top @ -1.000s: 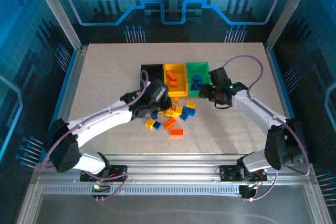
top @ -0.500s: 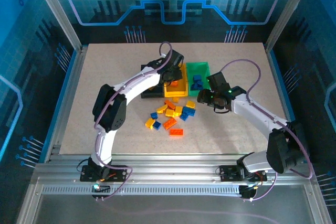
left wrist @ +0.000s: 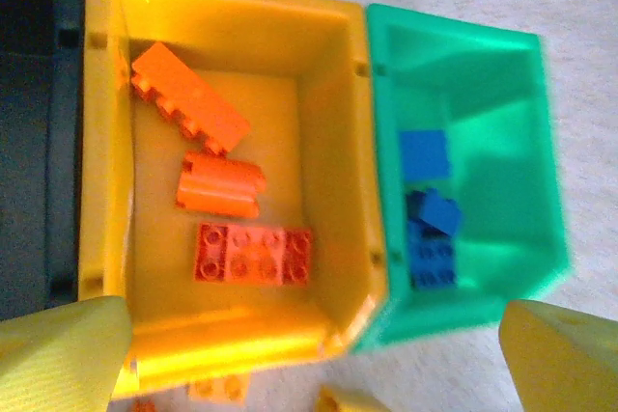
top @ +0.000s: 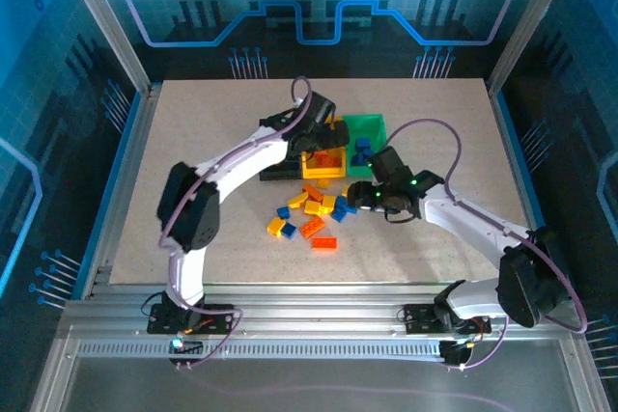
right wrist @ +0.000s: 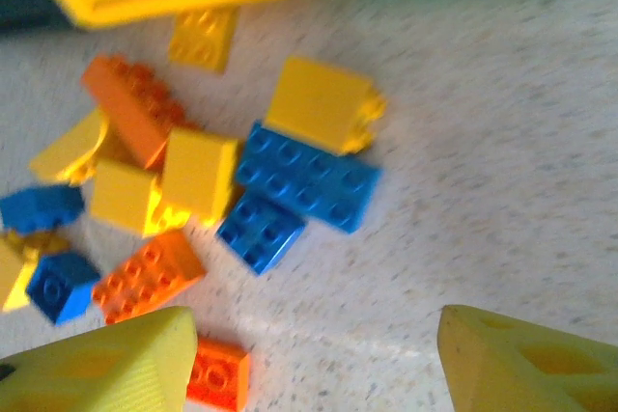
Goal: Sort the legos into containers by color
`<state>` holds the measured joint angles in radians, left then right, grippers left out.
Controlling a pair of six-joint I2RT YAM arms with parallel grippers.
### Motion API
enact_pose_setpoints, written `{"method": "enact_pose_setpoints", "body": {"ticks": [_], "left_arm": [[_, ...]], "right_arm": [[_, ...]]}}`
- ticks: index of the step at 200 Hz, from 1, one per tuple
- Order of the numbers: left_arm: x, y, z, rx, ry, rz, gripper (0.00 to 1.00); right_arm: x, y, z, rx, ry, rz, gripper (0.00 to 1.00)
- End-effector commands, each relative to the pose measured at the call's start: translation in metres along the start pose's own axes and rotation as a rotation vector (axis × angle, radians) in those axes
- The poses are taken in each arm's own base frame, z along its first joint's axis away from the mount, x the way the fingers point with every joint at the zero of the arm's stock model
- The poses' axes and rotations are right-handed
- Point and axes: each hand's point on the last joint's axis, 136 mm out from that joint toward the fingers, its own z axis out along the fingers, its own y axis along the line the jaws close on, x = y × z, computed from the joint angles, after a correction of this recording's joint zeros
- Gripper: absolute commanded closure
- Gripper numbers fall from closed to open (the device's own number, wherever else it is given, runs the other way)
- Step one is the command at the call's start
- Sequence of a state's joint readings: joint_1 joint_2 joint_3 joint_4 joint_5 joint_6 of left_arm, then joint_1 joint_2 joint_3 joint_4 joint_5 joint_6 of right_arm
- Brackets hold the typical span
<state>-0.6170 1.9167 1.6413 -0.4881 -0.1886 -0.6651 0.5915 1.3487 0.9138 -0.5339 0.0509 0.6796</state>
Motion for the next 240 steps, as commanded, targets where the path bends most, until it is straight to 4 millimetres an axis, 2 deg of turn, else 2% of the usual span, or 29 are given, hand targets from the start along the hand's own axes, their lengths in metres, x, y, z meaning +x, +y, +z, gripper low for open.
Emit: {"method": "enact_pose_setpoints", "body": {"ticks": [1,28,54,93,120,148,183,216,240], "left_arm": [[0.007,-0.028,-0.059,0.172,-0.049,-0.011,0.01],[0.048,-0.005,-0.095,0.214,-0.027,-0.038,0.01],[0.088,0.039,-0.118,0.184,-0.009,-0.080,0.01],[0.132,0.112,-0.147,0.096,-0.017,-0.148,0.01],[0.152,0.143,-0.156,0.065,-0.023,-0.200,0.01],[0.155,0.159,-0.161,0.045,-0.045,-0.231,0.01],[0.153,0.162,-0.162,0.049,-0.049,-0.249,0.01],[0.154,0.163,-0.158,0.044,-0.043,-0.254,0.01],[0.155,0.166,-0.157,0.034,-0.038,-0.256,0.01]], "right_arm": [[0.028,0.030,0.012,-0.084,0.073,-0.164,0.31],[0.056,0.057,0.031,-0.154,0.147,-0.293,0.29],[0.070,0.078,0.051,-0.174,0.196,-0.377,0.29],[0.079,0.080,0.080,-0.133,0.236,-0.416,0.29],[0.088,0.077,0.090,-0.114,0.270,-0.425,0.30],[0.112,0.075,0.083,-0.096,0.321,-0.464,0.31],[0.143,0.068,0.074,-0.048,0.380,-0.499,0.32],[0.146,0.053,0.082,0.125,0.366,-0.546,0.38],[0.149,0.054,0.088,0.171,0.370,-0.572,0.45]]}}
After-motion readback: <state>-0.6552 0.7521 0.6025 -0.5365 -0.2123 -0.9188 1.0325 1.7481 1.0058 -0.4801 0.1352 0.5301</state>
